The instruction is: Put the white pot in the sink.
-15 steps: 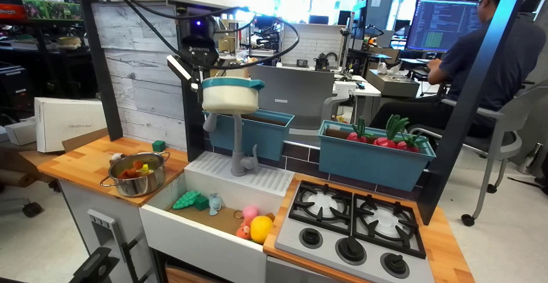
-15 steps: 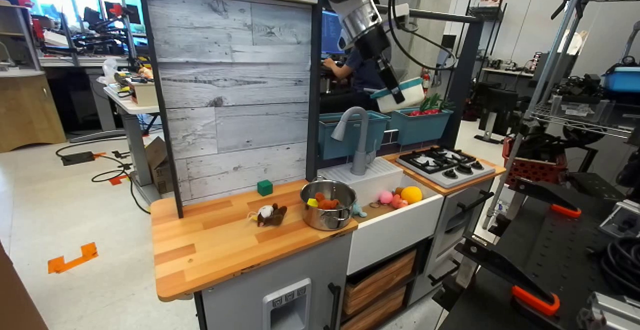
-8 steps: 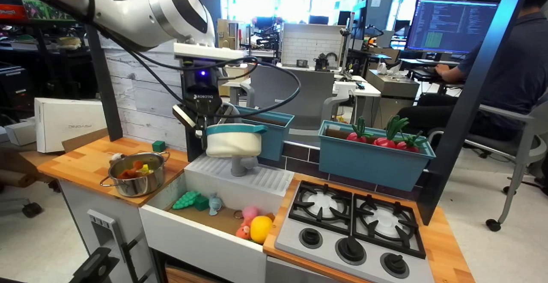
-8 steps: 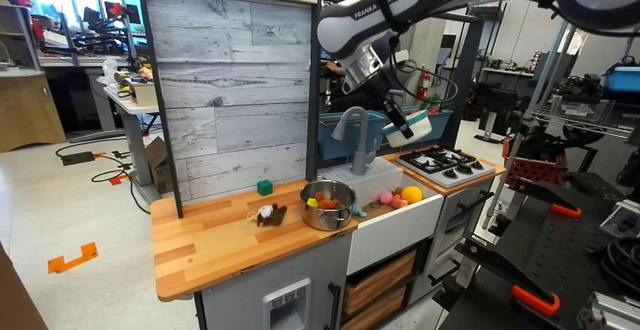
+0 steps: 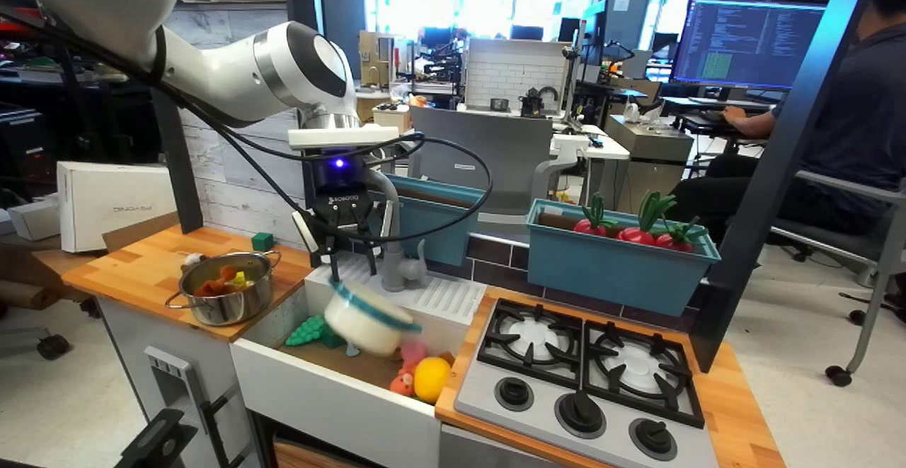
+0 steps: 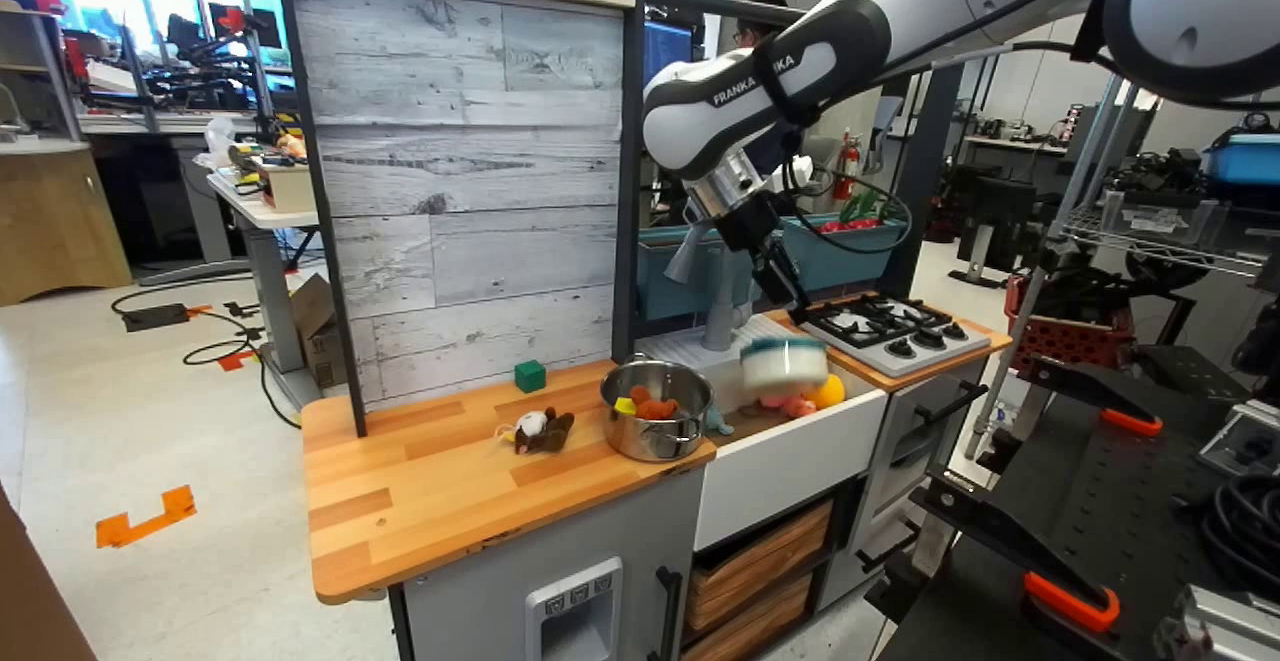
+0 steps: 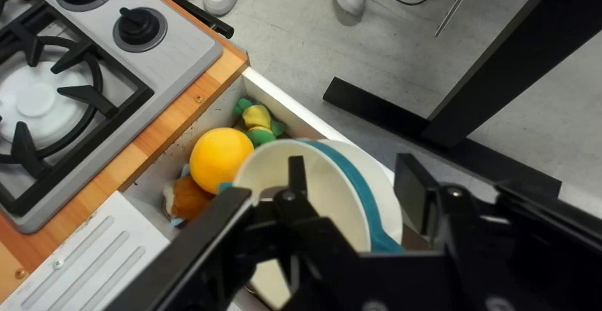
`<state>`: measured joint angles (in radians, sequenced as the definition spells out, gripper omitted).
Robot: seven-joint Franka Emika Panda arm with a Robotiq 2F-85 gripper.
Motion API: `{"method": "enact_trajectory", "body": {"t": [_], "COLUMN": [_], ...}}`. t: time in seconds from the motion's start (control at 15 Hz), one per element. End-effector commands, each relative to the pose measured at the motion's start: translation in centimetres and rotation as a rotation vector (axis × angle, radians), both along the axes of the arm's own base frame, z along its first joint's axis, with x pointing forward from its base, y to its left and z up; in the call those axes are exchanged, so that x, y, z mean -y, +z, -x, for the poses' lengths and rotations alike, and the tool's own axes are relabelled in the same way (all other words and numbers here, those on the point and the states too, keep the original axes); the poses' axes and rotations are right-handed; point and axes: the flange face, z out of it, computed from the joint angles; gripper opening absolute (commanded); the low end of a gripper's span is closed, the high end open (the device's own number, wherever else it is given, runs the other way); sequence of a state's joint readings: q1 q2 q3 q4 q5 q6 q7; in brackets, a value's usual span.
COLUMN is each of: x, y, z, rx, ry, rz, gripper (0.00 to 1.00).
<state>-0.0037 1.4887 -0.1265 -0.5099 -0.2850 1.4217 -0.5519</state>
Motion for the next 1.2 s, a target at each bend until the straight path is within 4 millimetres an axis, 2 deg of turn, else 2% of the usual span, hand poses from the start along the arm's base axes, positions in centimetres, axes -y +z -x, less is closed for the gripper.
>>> {"method": "enact_trajectory", "body": {"t": [0.0,0.13,0.2,0.53,0.6,1.13], "x": [0.0,0.1,0.1,0.1,-0.1,-0.1], "y": [-1.9,-2.1,-2.2,-1.9,-0.7,-0.6], "z": [0.3,0.2,0.1,0.4,-0.5,-0.5], "rx": [0.028,0.046,0.053,0.040,0.074,0.076], "ry": [-0.023,-0.033,-0.034,-0.083,-0.046,-0.046], "rz": [0.024,0.025,0.029,0.008,0.022,0.023], "gripper": [0.83,0.98,1.00,1.00,1.00,1.00]}}
